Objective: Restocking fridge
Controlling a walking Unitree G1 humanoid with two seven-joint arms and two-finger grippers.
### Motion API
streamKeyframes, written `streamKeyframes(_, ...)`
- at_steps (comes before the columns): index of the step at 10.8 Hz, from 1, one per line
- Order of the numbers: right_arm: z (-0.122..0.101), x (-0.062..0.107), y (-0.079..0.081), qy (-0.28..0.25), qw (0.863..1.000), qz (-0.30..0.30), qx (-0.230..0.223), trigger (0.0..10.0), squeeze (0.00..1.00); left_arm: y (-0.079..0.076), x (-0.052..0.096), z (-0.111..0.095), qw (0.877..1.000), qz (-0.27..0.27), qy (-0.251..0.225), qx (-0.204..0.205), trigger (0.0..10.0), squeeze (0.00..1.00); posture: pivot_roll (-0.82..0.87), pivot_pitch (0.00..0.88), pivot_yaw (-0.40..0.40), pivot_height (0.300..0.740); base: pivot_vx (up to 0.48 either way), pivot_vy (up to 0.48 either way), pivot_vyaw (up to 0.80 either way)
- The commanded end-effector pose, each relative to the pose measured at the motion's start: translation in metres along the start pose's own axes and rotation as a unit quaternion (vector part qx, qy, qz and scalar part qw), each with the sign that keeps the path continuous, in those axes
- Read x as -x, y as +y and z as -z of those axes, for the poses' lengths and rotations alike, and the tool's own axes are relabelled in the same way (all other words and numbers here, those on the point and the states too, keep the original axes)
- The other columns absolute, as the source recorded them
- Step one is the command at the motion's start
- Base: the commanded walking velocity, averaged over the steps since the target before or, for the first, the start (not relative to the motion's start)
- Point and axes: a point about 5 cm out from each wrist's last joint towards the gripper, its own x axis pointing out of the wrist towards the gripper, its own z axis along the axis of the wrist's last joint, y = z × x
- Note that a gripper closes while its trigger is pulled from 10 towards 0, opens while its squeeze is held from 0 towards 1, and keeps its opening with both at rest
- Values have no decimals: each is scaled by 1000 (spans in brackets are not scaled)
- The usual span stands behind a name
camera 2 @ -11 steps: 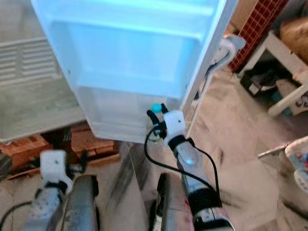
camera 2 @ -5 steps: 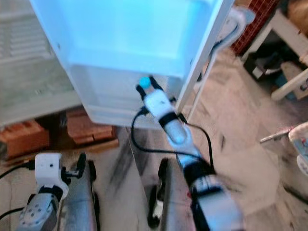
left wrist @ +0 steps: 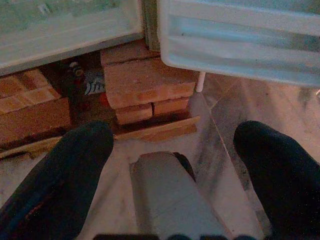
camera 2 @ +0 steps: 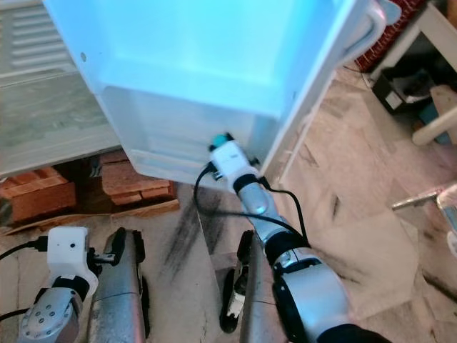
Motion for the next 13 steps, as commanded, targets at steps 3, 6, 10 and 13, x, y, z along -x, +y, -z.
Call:
streamKeyframes(3, 30, 13, -18, 78, 996, 41, -29, 10000, 1000, -2, -7, 4, 1000, 7, 17, -8, 10000, 0, 299, 270, -94, 551, 0, 0, 0)
streamKeyframes(6, 6, 1, -38, 31, 997, 61, -20, 10000, 1000, -3, -22, 4, 1000, 9, 14, -11, 10000, 0, 275, 213, -98, 551, 0, 0, 0)
streamKeyframes(10, -1, 15, -56, -55, 993, 87, -63, 10000, 1000, 1, -40, 6, 1000, 0, 7, -13, 10000, 0, 225, 123, -87, 551, 0, 0, 0)
streamKeyframes(13, 35, 74, -33, -55, 981, 111, -149, 10000, 1000, 0, -50, 8, 999, 9, -16, -27, 10000, 0, 184, 42, -75, 551, 0, 0, 0)
